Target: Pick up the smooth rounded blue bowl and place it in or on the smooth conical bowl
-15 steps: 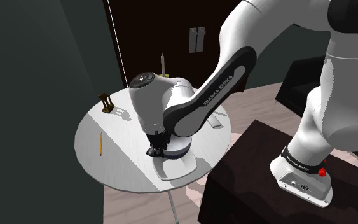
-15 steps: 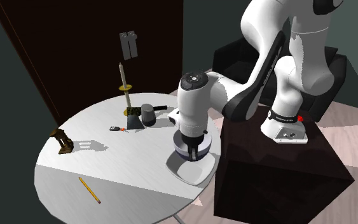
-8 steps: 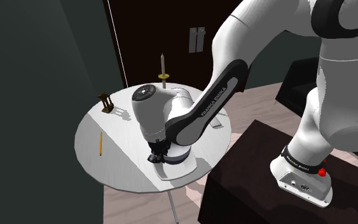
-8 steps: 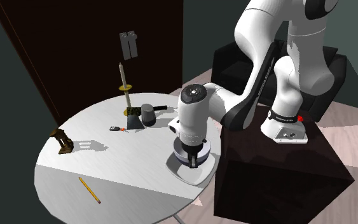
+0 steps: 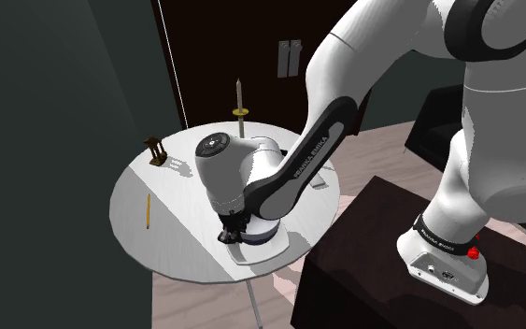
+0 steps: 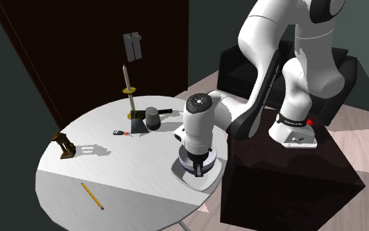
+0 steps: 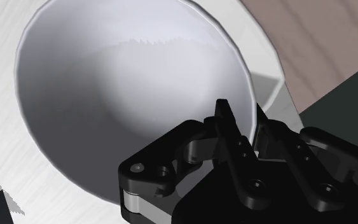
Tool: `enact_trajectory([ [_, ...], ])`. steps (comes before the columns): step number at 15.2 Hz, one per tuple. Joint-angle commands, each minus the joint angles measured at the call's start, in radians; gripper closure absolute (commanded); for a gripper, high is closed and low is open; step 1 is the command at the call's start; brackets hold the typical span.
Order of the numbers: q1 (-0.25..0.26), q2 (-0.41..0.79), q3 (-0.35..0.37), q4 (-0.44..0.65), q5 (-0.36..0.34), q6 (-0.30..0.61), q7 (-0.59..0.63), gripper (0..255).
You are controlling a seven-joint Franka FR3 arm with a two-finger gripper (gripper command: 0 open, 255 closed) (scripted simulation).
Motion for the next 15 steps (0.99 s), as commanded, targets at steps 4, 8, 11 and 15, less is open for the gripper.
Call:
enact_trajectory([
  [4,0.000,0.000,0.000,0.000,0.000,0.000,0.000,0],
  [8,0.000,0.000,0.000,0.000,0.000,0.000,0.000,0],
  [11,-0.008,-0.048,0.017,0.010,0.030,-0.055,-0.020,0],
  [15,-0.013,-0.088,0.030,0.024,0.055,-0.105,-0.036,0],
])
